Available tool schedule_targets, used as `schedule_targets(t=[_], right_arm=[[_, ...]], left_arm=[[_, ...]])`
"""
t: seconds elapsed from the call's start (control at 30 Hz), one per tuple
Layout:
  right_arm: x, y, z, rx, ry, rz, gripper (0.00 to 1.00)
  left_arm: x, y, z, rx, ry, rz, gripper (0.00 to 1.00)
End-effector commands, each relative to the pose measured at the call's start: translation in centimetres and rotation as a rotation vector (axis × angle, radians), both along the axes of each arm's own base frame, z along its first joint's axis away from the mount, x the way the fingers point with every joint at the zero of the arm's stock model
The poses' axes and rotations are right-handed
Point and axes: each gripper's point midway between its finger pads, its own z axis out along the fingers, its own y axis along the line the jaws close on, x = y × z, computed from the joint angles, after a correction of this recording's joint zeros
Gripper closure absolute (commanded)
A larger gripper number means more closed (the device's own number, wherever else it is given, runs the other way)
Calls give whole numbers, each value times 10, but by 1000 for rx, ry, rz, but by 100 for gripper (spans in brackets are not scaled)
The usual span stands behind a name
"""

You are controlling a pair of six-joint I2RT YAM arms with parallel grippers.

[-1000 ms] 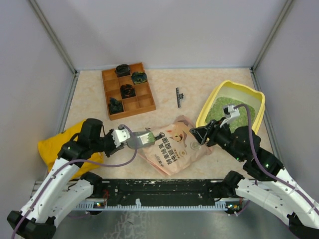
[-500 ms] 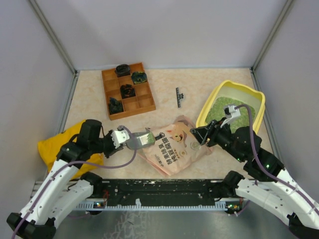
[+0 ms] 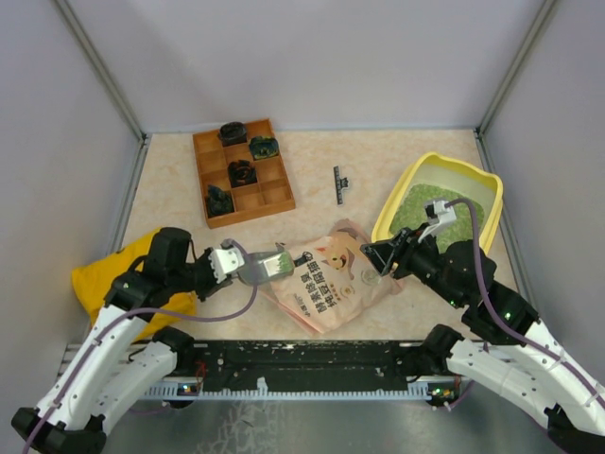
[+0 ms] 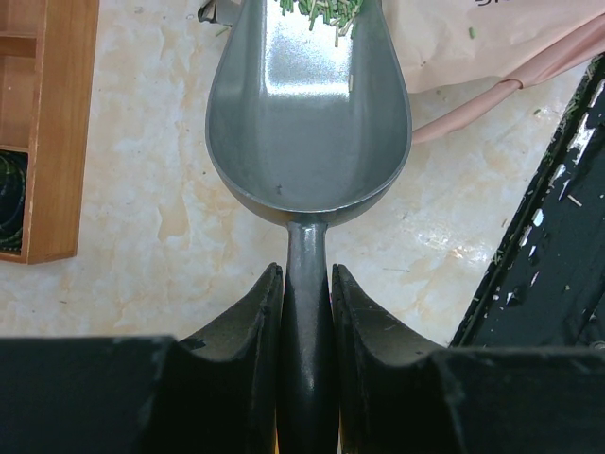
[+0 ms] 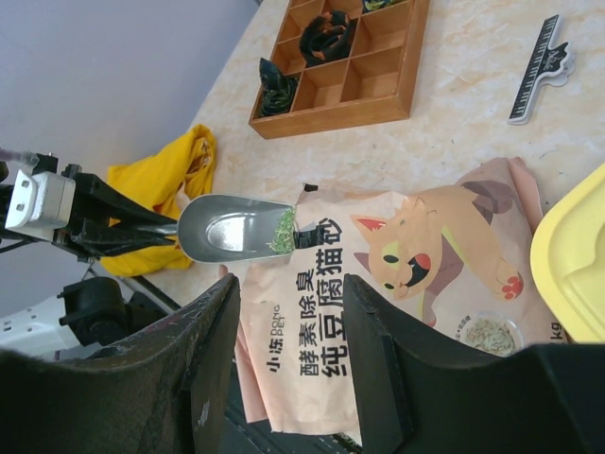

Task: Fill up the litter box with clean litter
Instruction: 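Scoop the cat litter from the cat litter bag, then pour the cat litter into the litter box.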

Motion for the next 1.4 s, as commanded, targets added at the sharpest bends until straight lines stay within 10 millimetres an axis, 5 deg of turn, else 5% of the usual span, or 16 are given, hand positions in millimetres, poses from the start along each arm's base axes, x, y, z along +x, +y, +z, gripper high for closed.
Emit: schedule_targets(t=[0.0, 0.4, 0.73, 1.03, 1.37], right_arm=[[1, 1, 14, 35, -46, 5, 52], [0, 1, 14, 36, -44, 12, 52], [-4, -2, 19, 46, -49, 10, 52], [-5, -12, 45, 55, -90, -16, 52], [-6, -25, 57, 73, -103, -65, 52]], left_arm=[[4, -5, 24, -40, -72, -22, 100], [0, -7, 34, -69, -101, -30, 100], [3, -18, 68, -174, -163, -26, 100], [22, -56, 107, -383, -236, -106, 99], [57, -100, 104, -521, -158, -189, 100]])
